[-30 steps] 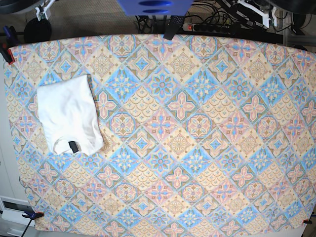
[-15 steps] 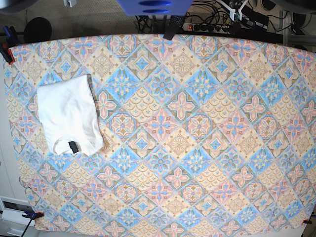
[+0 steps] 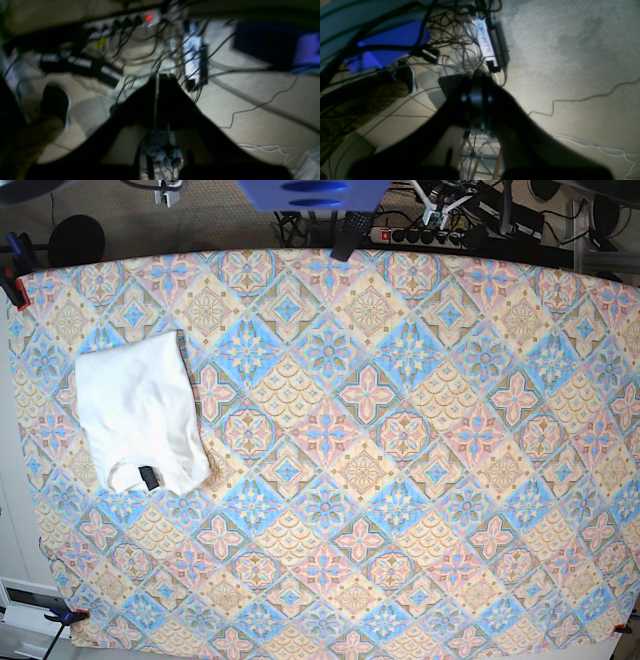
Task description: Fold the T-shirt properly
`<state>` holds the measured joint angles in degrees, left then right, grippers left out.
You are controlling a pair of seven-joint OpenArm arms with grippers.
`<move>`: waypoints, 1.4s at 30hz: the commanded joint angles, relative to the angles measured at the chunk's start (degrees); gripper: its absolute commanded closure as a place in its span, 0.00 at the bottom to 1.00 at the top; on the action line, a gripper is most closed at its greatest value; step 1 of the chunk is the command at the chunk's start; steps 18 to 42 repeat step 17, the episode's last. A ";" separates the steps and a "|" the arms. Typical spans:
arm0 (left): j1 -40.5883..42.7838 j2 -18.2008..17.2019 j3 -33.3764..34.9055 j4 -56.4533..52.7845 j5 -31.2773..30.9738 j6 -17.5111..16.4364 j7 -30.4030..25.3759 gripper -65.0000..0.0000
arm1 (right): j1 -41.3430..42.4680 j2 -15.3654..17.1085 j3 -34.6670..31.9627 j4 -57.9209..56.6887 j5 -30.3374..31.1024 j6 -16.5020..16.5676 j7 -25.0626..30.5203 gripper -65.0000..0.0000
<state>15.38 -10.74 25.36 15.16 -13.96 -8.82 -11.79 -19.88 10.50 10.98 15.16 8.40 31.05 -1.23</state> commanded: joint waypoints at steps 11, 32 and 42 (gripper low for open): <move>-1.27 2.26 0.26 -0.17 0.20 0.16 -0.03 0.98 | 2.78 -5.01 1.98 0.36 0.34 -16.85 0.49 1.00; -1.35 2.70 0.26 -0.17 0.02 0.16 -0.03 0.98 | 3.13 -5.18 2.25 0.36 0.34 -21.42 0.40 1.00; -1.35 2.70 0.26 -0.17 0.02 0.16 -0.03 0.98 | 3.13 -5.18 2.25 0.36 0.34 -21.42 0.40 1.00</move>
